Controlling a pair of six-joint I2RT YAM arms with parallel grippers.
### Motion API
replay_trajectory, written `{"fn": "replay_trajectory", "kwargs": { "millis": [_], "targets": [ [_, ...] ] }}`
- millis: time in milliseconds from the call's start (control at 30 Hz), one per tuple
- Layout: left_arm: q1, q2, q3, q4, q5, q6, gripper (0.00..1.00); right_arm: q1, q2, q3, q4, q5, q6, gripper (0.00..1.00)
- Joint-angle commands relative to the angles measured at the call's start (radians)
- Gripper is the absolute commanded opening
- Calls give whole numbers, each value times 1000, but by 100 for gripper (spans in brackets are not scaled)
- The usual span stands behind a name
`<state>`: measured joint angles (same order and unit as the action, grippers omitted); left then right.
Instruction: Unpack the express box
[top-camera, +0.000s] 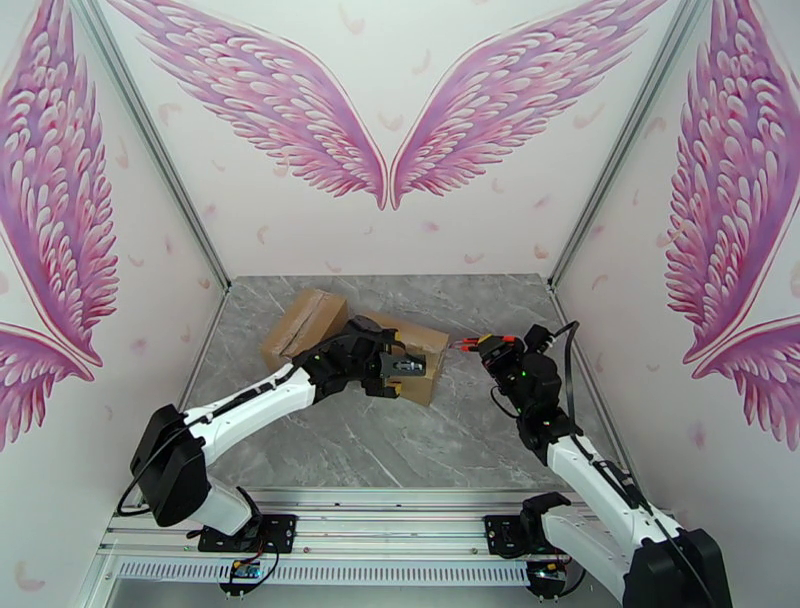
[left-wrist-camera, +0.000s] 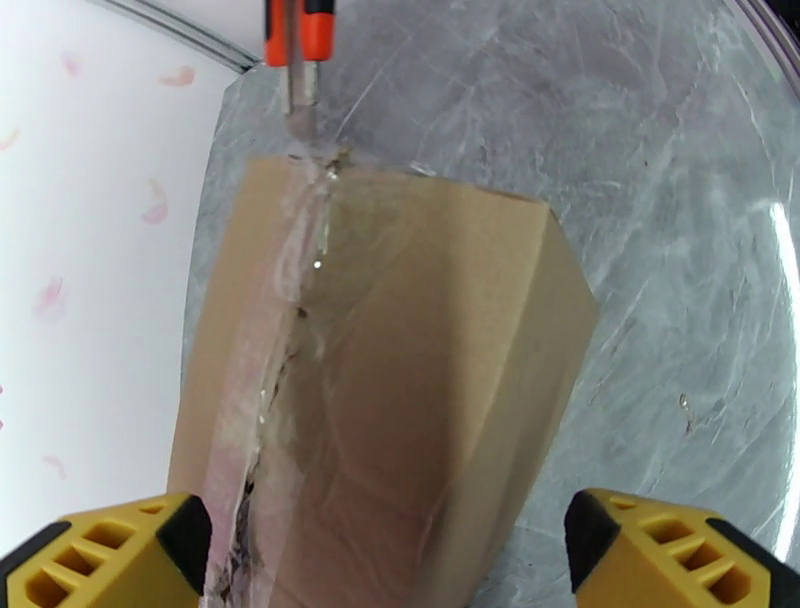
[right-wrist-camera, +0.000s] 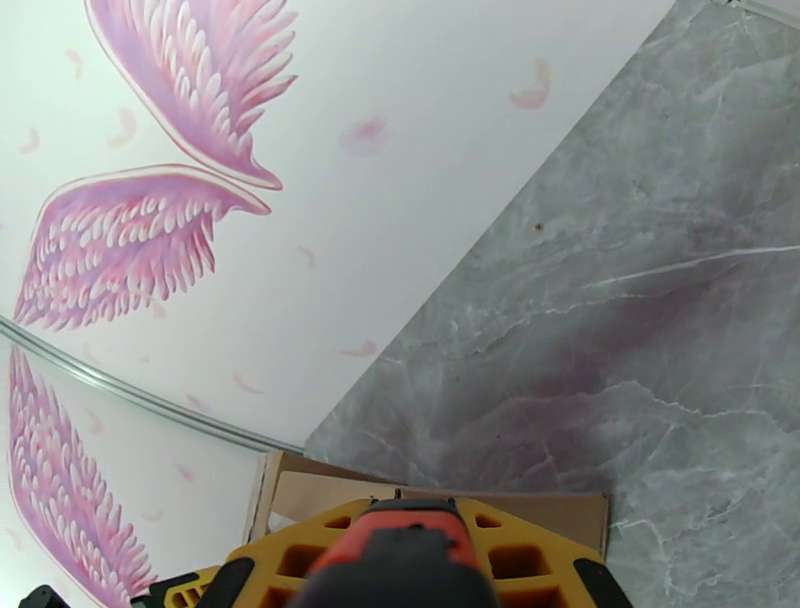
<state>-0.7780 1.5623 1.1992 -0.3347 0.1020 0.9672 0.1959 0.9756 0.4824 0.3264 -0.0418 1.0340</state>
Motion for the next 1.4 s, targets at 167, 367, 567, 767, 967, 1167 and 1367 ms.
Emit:
{"fn": "replay_trajectory", "kwargs": {
  "millis": [167, 367, 567, 767, 967, 1167, 1367],
  "targets": [
    [3, 49, 60, 39, 52, 61, 99, -7, 74, -14, 173, -51, 70, 0],
    [14, 75, 74, 60, 72, 43, 99, -7, 95, -26, 193, -63, 109, 0],
    [21, 118, 83, 122, 48, -14, 98, -7, 91, -40, 201, -107, 165, 0],
    [29, 143, 131, 172, 53, -98, 98, -7, 56, -46, 135, -145, 171, 0],
    [39, 154, 137, 174, 62, -128, 98, -8, 48, -64, 122, -172, 175, 0],
    [54, 160, 140, 166, 77, -128, 97, -8, 69, -61, 112, -233, 192, 0],
    [58, 179, 155, 158, 87, -127, 96, -10, 96, -62, 135, -297, 236, 0]
  ]
}}
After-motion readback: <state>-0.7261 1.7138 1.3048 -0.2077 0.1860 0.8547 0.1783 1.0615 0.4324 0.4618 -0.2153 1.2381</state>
